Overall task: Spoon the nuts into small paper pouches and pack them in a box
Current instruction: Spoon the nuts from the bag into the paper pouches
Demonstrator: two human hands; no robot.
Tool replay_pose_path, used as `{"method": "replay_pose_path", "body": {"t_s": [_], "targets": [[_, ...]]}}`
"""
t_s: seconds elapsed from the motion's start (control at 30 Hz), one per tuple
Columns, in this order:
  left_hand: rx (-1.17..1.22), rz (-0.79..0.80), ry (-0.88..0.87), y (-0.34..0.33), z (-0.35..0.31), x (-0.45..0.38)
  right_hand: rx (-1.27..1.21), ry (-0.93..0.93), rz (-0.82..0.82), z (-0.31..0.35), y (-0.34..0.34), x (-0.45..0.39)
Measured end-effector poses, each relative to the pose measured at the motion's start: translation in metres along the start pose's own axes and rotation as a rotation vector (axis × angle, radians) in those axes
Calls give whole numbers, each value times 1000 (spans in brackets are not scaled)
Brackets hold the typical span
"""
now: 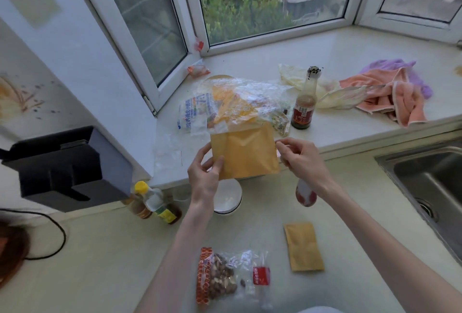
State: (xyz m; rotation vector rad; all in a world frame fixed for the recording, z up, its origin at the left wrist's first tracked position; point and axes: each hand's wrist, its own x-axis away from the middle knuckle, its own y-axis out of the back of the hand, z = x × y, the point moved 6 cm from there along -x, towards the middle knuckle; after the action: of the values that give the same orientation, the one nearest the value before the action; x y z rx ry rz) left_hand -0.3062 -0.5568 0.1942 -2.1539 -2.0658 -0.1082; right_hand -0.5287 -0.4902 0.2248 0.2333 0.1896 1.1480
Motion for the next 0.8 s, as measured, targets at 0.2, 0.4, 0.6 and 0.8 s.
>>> {"method": "replay_pose_path", "body": {"t_s": [0.2,0.4,0.6,0.8], "targets": [[63,97,10,17,-12,33,-222,-25,128,41,-12,54],[118,187,22,24,-15,59,-387,-42,218,53,-22,93],[113,298,43,22,-18,82,-430,-59,159,56,-28,121],[136,378,55,18,-21,107,-449,-93,105,59,-29,146]]}}
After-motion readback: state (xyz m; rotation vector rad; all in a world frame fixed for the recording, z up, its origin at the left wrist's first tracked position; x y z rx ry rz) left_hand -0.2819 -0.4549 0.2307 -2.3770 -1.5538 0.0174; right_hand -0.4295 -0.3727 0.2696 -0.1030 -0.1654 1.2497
